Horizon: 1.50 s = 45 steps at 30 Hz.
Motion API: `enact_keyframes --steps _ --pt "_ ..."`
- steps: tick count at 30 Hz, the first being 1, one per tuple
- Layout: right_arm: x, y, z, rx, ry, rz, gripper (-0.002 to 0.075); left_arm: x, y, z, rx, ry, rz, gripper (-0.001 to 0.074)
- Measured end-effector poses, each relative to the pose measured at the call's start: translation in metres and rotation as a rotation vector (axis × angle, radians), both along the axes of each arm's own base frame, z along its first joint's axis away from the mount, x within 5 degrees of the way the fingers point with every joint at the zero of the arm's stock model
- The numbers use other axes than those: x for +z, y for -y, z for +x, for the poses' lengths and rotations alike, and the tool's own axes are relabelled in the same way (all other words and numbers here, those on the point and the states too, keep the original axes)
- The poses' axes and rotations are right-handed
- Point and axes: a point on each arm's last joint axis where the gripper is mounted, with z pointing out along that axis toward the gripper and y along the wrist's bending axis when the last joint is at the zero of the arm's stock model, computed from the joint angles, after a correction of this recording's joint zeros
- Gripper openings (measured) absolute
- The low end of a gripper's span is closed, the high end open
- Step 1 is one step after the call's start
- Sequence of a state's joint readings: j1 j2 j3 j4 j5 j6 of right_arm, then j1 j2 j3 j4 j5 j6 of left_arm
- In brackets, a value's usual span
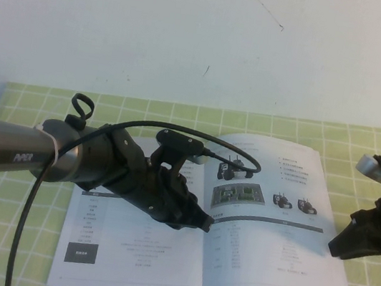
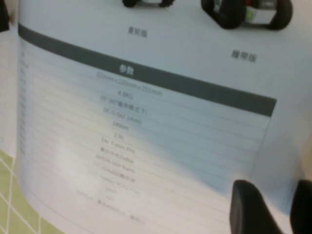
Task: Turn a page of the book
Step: Open the closed book
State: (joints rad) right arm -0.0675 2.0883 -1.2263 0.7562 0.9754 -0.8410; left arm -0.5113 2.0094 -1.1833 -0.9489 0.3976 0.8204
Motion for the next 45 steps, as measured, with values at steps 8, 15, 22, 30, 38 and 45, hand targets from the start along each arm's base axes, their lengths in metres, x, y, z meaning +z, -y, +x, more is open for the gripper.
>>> enact_keyframes --steps 8,15,22,30,38,45 --pt "-0.012 -0.004 0.001 -0.031 -0.07 0.079 0.0197 0.0 0.0 0.0 0.001 0.002 0.0 -0.0004" --pt "-0.015 -0.009 0.003 -0.054 -0.076 0.157 0.0196 0.0 0.0 0.0 0.003 0.004 0.001 -0.0004" --pt "-0.019 -0.011 0.004 -0.057 -0.079 0.183 0.0196 0.0 0.0 0.001 0.004 0.005 0.001 -0.0004" --pt "-0.024 -0.022 0.004 -0.053 -0.092 0.245 0.0195 0.0 0.0 0.001 0.005 0.006 0.001 -0.0004" --pt "-0.025 -0.055 0.004 0.003 -0.05 0.298 0.0195 0.0 0.0 0.001 0.005 0.006 0.001 -0.0004" --pt "-0.021 -0.077 0.005 0.018 -0.003 0.368 0.0195 0.004 -0.001 0.001 0.005 0.027 0.006 -0.0004"
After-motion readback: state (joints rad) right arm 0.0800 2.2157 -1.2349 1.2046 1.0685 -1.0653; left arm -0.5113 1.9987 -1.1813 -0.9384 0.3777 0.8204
